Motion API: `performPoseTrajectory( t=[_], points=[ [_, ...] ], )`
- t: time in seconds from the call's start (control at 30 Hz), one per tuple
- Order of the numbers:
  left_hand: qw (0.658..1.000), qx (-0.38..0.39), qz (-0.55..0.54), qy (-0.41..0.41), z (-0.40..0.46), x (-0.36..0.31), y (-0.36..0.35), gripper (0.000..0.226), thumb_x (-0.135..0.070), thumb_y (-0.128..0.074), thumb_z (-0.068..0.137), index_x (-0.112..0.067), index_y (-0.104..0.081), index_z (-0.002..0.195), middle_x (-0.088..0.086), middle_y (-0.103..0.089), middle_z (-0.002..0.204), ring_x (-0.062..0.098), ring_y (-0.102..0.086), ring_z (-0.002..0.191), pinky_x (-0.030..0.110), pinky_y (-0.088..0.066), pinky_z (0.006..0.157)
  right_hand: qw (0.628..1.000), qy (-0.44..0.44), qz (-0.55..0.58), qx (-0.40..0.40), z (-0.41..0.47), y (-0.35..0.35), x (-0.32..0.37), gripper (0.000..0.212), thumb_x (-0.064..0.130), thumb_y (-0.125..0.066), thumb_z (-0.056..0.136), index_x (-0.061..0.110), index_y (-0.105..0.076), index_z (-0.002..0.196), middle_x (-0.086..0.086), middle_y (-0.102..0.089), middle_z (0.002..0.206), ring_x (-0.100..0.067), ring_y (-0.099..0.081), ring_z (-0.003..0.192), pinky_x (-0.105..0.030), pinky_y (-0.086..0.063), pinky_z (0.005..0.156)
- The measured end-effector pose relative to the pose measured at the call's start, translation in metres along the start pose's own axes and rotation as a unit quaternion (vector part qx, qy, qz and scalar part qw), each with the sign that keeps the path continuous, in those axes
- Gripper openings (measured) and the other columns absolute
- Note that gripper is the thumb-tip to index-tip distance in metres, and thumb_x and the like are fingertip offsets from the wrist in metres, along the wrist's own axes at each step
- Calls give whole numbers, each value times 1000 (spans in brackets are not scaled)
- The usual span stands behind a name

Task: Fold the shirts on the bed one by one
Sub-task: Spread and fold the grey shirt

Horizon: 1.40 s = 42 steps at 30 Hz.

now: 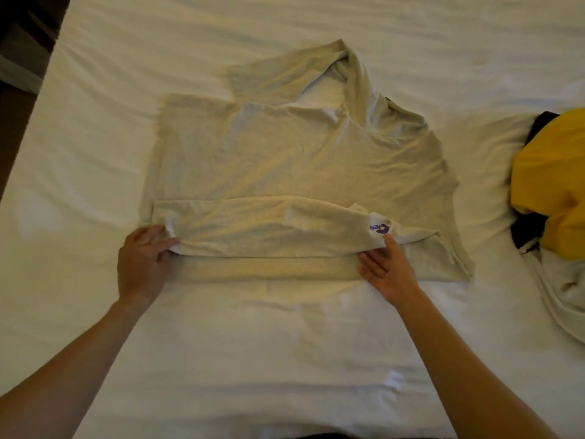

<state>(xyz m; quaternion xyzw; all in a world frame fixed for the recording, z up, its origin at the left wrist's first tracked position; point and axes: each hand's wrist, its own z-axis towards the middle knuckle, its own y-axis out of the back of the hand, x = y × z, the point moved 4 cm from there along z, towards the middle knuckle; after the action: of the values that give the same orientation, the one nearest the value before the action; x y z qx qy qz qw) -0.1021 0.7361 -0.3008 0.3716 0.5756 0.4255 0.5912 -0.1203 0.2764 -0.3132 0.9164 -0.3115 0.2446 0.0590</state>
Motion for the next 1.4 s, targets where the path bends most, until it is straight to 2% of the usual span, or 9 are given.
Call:
performPoseTrajectory(
  t=[0.2, 0.4, 0.6, 0.8, 0.9, 1.0, 1.13, 1.27, 1.4],
  points=[
    [994, -99, 9, 35, 10, -5, 28, 27, 6, -67, 83, -8, -78, 103, 14, -72, 115, 38, -54, 109, 45, -50, 86, 982, 79, 152, -80, -1, 4, 28, 9, 12, -66, 87, 13, -68, 95, -9, -70, 97, -20, -67, 77, -33, -58, 64],
    [970, 124, 116, 174, -5, -42, 3, 50, -16, -75, 73, -5, -65, 120, 24, -43, 144, 48, -38, 129, 63, -35, 102, 999, -19, 37, -26, -2, 14, -1, 23, 27, -56, 91, 11, -64, 104, -9, -70, 95, -25, -68, 92, -41, -56, 85],
    [979, 180, -76, -59, -9, -203, -61, 65, -37, -51, 83, -10, -50, 142, 20, -28, 159, 37, -23, 148, 55, -25, 117, 993, 20, 95, -63, 13, 17, 38, 16, 26, -62, 94, 16, -64, 106, -6, -69, 98, -22, -65, 88, -37, -55, 76],
    [962, 258, -13, -83, -9, -229, -123, 56, -36, -47, 101, -25, -32, 154, 7, -7, 166, 29, -10, 153, 48, -14, 122, 976, 76, 44, -198, 14, 48, 27, 24, 15, -61, 94, 11, -61, 118, -9, -65, 108, -24, -64, 93, -35, -55, 74],
    [965, 242, 3, -99, -13, -221, -122, 56, -42, -39, 100, -24, -36, 153, 13, -17, 164, 34, -17, 151, 52, -18, 120, 889, 270, -146, -340, -6, 52, 19, 53, 18, -63, 90, 11, -44, 139, -13, -48, 136, -32, -49, 121, -41, -43, 99],
    [968, 234, 12, -93, -11, -218, -121, 60, -45, -22, 101, -22, -30, 156, 12, -15, 165, 31, -12, 152, 52, -16, 121, 722, 524, -434, -125, -19, -16, 3, 60, 21, -53, 92, 18, -34, 148, -6, -28, 158, -24, -24, 147, -39, -20, 119],
    [967, 231, 16, -107, -1, -217, -122, 59, -45, -17, 103, -22, -17, 158, 6, -5, 167, 24, 1, 154, 48, -4, 123, 533, 534, -655, 27, 4, -64, -24, 58, 30, -40, 102, 17, -26, 156, -2, -13, 165, -22, -2, 153, -61, -9, 119],
    [963, 225, 101, -111, 11, -153, -112, 58, -46, -23, 102, -28, -25, 157, 6, -13, 166, 28, -10, 153, 55, -12, 121, 500, 469, -728, -19, 35, -53, -33, 64, 51, -36, 100, 30, -16, 158, -3, 0, 167, -23, 2, 153, -66, -2, 117],
    [964, 145, 138, 176, 14, -44, -61, 69, -49, -24, 95, -12, -34, 154, 21, -24, 161, 39, -17, 149, 68, -9, 113, 508, 490, -708, -22, 32, -50, -31, 67, 54, -42, 94, 30, -28, 155, -9, -4, 166, -29, -1, 153, -70, 0, 114]
  ],
)
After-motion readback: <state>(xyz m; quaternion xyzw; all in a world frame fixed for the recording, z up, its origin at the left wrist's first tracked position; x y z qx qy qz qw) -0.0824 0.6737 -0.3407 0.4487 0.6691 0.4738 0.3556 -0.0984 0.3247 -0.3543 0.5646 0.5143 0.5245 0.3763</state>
